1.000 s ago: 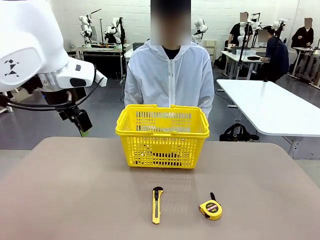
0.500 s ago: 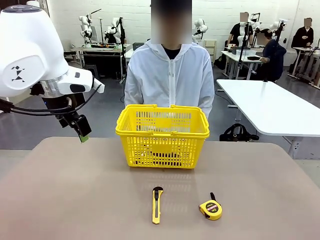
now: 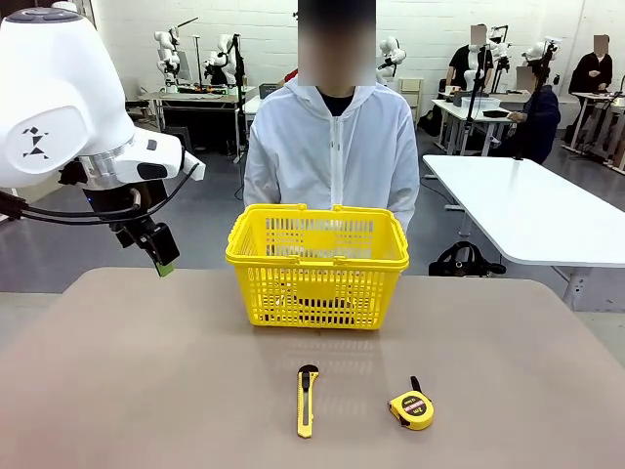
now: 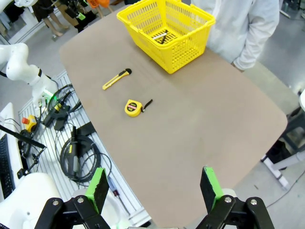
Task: Place the items the person wants into the basket.
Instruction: Pick up the item the person points to and place it in the Market Basket.
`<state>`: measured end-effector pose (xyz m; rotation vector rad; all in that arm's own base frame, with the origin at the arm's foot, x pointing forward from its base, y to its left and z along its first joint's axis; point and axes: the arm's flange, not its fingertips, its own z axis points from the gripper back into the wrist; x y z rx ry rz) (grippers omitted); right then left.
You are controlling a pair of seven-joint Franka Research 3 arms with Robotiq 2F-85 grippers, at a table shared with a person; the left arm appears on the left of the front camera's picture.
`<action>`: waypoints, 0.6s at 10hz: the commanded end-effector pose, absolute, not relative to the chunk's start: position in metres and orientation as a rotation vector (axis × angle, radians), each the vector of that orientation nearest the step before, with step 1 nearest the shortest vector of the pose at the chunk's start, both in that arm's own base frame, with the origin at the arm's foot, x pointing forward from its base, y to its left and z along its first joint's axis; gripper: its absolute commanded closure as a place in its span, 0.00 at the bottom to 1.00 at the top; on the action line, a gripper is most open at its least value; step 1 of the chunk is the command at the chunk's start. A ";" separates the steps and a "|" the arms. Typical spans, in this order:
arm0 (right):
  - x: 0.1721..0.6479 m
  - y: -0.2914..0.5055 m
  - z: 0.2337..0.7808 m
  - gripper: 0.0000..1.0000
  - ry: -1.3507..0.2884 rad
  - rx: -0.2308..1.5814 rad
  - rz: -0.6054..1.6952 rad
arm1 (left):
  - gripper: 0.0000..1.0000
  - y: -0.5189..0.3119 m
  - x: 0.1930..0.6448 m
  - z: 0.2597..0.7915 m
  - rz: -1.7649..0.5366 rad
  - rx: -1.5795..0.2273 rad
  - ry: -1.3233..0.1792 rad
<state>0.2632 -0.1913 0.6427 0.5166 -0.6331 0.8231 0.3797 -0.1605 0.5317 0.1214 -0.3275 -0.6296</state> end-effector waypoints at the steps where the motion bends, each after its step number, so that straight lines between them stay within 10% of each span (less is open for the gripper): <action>1: 0.264 -0.190 0.643 0.00 -0.661 0.541 0.832 | 0.00 -0.161 0.377 0.532 -0.626 0.122 -0.331; 3: 0.264 -0.190 0.643 0.00 -0.661 0.541 0.832 | 0.00 -0.160 0.380 0.532 -0.630 0.121 -0.327; 6: 0.264 -0.190 0.643 0.00 -0.661 0.541 0.832 | 0.00 -0.059 0.356 0.586 -0.979 -0.415 -0.355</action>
